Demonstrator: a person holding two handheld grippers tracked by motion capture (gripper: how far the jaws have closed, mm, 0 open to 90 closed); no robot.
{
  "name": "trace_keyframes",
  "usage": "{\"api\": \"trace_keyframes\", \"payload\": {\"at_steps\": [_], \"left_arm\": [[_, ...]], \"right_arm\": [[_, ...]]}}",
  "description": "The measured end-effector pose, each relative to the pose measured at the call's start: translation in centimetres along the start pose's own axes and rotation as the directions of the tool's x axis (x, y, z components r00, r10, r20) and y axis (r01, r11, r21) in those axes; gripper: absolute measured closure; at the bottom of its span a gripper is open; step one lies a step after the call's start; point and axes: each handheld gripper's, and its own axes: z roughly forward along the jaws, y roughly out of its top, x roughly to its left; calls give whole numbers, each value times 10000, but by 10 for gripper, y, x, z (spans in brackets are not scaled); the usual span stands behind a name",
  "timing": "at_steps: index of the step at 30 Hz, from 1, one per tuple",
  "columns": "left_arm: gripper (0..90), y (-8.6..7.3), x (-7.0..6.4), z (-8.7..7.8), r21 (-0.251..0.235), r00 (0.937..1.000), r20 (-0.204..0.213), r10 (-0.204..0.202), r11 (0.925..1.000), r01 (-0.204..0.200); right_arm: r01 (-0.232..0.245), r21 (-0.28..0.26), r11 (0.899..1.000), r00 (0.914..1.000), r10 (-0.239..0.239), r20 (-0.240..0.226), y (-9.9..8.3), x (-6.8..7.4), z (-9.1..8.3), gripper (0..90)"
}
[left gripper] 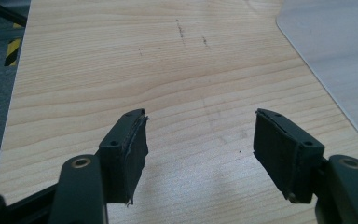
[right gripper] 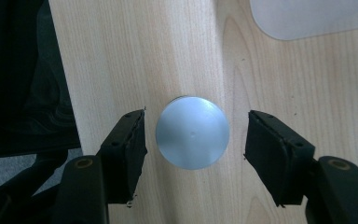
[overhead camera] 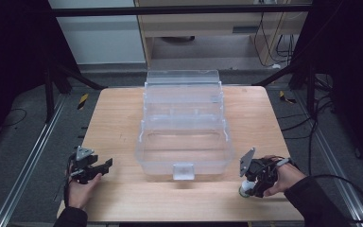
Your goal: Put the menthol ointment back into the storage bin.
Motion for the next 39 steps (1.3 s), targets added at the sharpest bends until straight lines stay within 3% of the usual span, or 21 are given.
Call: {"api": "trace_keyframes", "payload": {"at_steps": [13,24,32,36,39], "left_arm": [[346,-1,1,0,0,10000,2,2,10000,-2],[346,-1,1,0,1,10000,9,7,10000,-7],[346,-1,0,0,23,10000,17,13,10000,-13],[346,-1,0,0,44,10000,32,15,10000,-15],[346,-1,0,1,71,10000,30,33,10000,-33]], "right_arm": [[39,608,9981,9994,-18,-354,4,-2,21,489],[-40,807,9967,9991,75,-421,5,-4,21,503],[-429,405,9983,9988,438,-198,11,-6,-4,504],[-1032,-16,9947,9945,1031,-194,15,-11,-22,504],[-1122,-85,9936,9936,1121,-165,16,-11,-28,504]]}}
